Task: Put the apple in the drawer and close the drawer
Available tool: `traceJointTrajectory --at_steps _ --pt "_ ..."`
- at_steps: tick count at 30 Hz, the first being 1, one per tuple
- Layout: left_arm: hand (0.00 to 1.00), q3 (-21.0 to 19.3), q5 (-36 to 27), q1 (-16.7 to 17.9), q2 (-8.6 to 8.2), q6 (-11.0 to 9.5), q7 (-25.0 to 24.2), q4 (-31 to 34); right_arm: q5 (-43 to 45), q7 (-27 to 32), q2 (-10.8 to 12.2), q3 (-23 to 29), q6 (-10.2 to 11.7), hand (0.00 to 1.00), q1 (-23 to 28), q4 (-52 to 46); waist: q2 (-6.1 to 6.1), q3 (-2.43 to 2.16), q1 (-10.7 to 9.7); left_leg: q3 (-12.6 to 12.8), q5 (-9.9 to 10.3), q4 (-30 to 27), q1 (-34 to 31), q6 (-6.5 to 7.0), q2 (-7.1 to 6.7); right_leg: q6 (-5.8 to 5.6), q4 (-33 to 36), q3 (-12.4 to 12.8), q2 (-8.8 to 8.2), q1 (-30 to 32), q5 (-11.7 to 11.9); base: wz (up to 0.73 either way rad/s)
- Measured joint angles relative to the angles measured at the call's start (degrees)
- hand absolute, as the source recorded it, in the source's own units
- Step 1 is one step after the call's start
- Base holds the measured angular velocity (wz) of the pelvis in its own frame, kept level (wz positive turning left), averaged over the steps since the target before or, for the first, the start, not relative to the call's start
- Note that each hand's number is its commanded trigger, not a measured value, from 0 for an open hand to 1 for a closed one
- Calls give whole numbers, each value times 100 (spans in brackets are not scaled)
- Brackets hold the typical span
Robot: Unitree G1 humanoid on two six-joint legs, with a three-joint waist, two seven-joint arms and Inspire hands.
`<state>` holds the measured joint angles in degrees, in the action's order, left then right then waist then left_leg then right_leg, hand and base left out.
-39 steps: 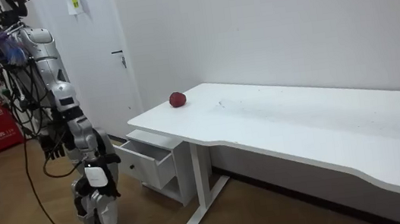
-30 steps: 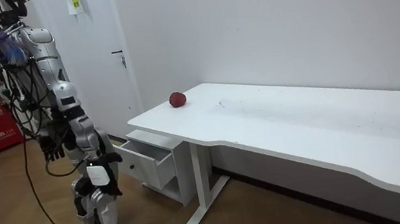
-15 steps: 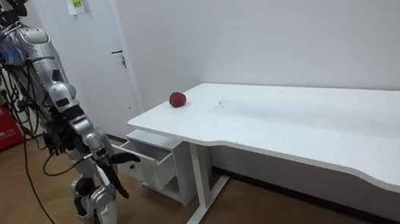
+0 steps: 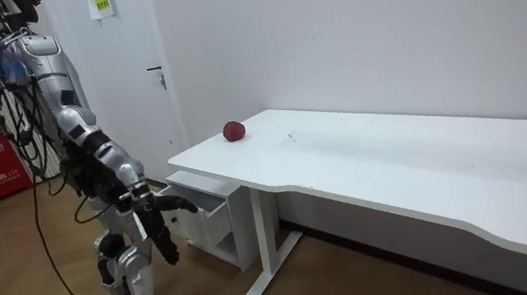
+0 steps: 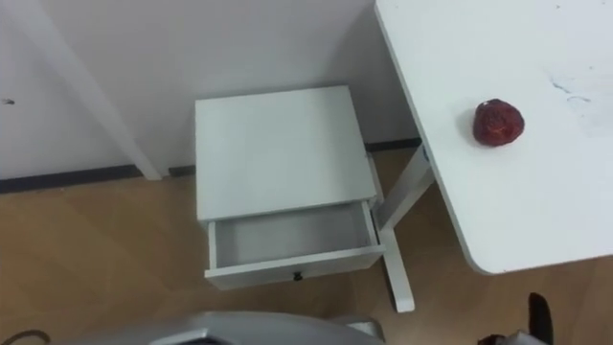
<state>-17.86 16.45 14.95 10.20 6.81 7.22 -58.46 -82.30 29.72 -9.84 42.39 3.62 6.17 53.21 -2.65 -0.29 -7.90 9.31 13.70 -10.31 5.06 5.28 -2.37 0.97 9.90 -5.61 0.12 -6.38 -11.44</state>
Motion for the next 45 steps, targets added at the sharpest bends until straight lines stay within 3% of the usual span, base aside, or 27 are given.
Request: traceJointTrajectory --at_steps 4,10,14,15,17,20,22,27,30,34,40,44,45 --pt "0 -6 -26 35 13 -186 1 105 78 664 -28 60 217 0 15 -812 -56 -8 12 6 -6 47 -56 -4 4 -2 6 2 4 67 1 -2" --pt "0 14 -119 80 6 -238 16 112 196 1463 -144 136 657 0 -27 -2049 -66 2 4 10 -10 3 -88 -3 8 -2 3 45 -1 98 1 0" --pt "0 54 -124 81 -4 -314 17 112 312 1810 -169 137 800 0 -62 -2687 -53 -1 23 13 -10 2 -158 -3 6 -6 -2 78 9 169 4 0" --pt "0 67 -111 88 -16 -330 17 111 484 1934 -169 148 835 0 -58 -2943 -38 12 8 9 -11 -1 -182 -2 3 -11 -8 81 10 189 7 0" --pt "0 67 -119 128 -27 -343 17 108 802 2133 -173 175 907 0 -60 -3338 20 -18 -2 8 -13 -2 -242 -1 0 -15 -4 78 9 249 10 0" --pt "0 102 -103 158 -24 -350 87 97 1150 2390 -256 171 996 0 -64 -3868 65 -14 -2 7 -21 -5 -256 -1 -3 -16 -10 78 9 259 11 0" --pt "0 127 -104 145 -25 -458 110 79 1554 2528 -268 150 1082 0 -60 -4207 81 -7 30 7 -21 -8 -259 -1 -4 -16 -12 73 7 260 10 0" --pt "0 125 -64 150 -38 -508 138 77 3227 2771 -270 -68 1102 0 -53 -4714 92 -6 70 -4 -22 -19 -268 0 -5 -17 -7 29 1 265 10 0" --pt "0 148 -69 156 -39 -561 139 31 4387 2793 -270 -369 1118 0 28 -5015 78 -7 90 -6 -23 -26 -254 -2 -3 -17 -7 44 1 254 10 0" --pt "0 524 -71 90 -34 -568 188 -37 5496 2544 -280 -851 1058 0 133 -5409 76 -8 197 5 -25 -36 -241 -4 3 -22 -3 80 2 248 16 -1" --pt "0 771 -71 58 -22 -608 193 -323 6060 1908 -373 -1542 1002 0 216 -5453 78 2 310 13 -26 -40 -209 -6 7 -21 -11 90 -4 237 19 0" --pt "0 923 -63 57 -19 -611 192 -356 6062 1371 -395 -1914 928 0 208 -5444 60 24 385 11 -29 -40 -196 -10 12 -21 -23 85 -13 225 19 0" --pt "0 921 -63 57 -19 -618 188 -369 6072 1148 -396 -1975 877 0 189 -5426 36 49 402 11 -30 -40 -185 -11 14 -21 -28 82 -15 227 19 0"
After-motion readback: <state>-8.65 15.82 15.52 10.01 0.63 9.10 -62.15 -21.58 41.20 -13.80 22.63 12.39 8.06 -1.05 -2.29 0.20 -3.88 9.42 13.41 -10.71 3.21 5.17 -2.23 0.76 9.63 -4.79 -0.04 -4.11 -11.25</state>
